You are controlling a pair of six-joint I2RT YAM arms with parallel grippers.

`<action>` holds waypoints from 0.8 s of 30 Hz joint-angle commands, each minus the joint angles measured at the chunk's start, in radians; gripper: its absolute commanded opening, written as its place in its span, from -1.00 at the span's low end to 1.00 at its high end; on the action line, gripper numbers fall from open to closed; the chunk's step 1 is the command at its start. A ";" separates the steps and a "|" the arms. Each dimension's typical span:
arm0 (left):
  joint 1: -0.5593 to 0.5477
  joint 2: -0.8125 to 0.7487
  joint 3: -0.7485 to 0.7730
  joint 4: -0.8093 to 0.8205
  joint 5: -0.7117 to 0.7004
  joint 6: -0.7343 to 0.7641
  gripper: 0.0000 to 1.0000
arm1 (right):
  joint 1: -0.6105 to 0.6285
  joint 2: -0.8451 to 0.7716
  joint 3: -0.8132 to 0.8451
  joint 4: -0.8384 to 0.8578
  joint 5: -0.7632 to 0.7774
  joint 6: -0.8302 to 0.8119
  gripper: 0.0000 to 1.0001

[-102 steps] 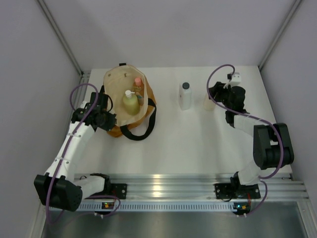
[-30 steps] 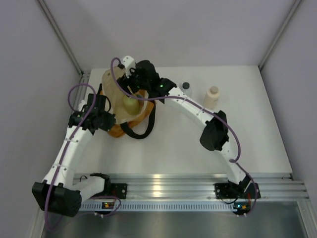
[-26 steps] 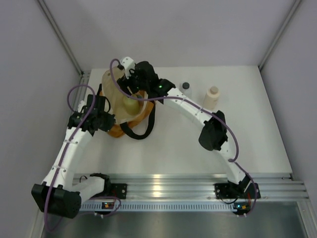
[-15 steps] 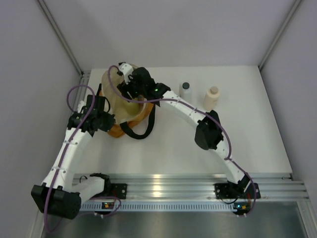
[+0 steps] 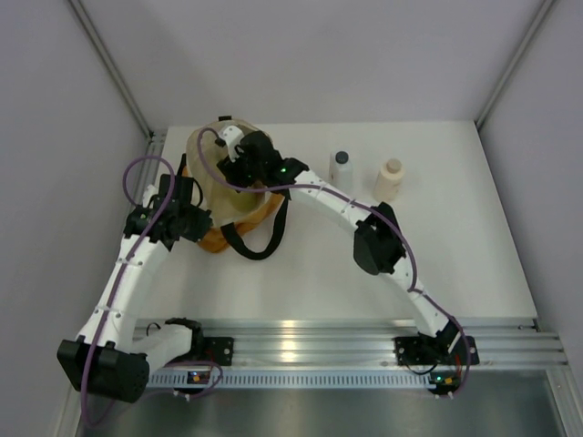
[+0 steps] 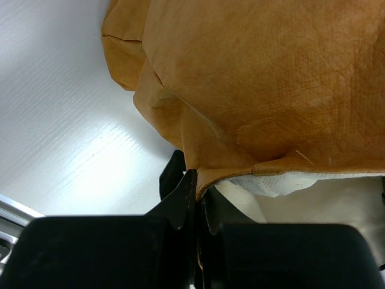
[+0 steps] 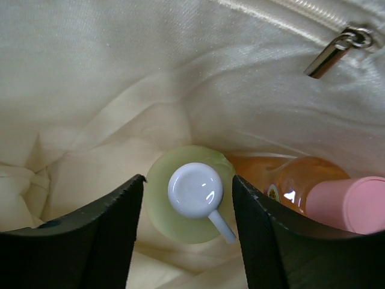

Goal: Take the personal care products out of the canvas bag

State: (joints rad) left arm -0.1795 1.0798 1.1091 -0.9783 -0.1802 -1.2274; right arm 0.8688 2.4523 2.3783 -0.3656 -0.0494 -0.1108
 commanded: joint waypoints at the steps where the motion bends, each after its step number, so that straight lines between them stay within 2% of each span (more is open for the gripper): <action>1: -0.002 -0.015 0.003 0.021 0.010 0.012 -1.00 | 0.022 0.020 0.018 0.037 -0.001 0.014 0.15; 5: -0.002 -0.017 0.003 0.021 0.010 0.017 -1.00 | 0.024 0.030 0.013 0.039 -0.007 0.023 0.00; 9: -0.002 -0.012 0.006 0.021 0.010 0.019 -1.00 | 0.024 0.033 0.002 0.039 -0.017 0.023 -0.27; 14: -0.002 -0.003 0.009 0.021 0.013 0.022 -1.00 | 0.024 0.031 -0.001 0.040 -0.041 0.028 -0.49; 17: -0.002 -0.004 0.011 0.023 0.012 0.023 -1.00 | 0.024 0.022 -0.002 0.040 -0.052 0.031 -0.76; 18: -0.002 -0.004 0.012 0.021 0.008 0.025 -1.00 | 0.024 0.019 -0.001 0.040 -0.056 0.033 -0.96; 24: -0.002 -0.004 0.014 0.021 0.002 0.023 -1.00 | 0.027 -0.065 -0.019 0.097 -0.052 0.062 -1.00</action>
State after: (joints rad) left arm -0.1795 1.0798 1.1091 -0.9779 -0.1799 -1.2163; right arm 0.8688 2.4634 2.3688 -0.3534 -0.0551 -0.0910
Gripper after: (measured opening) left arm 0.026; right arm 0.345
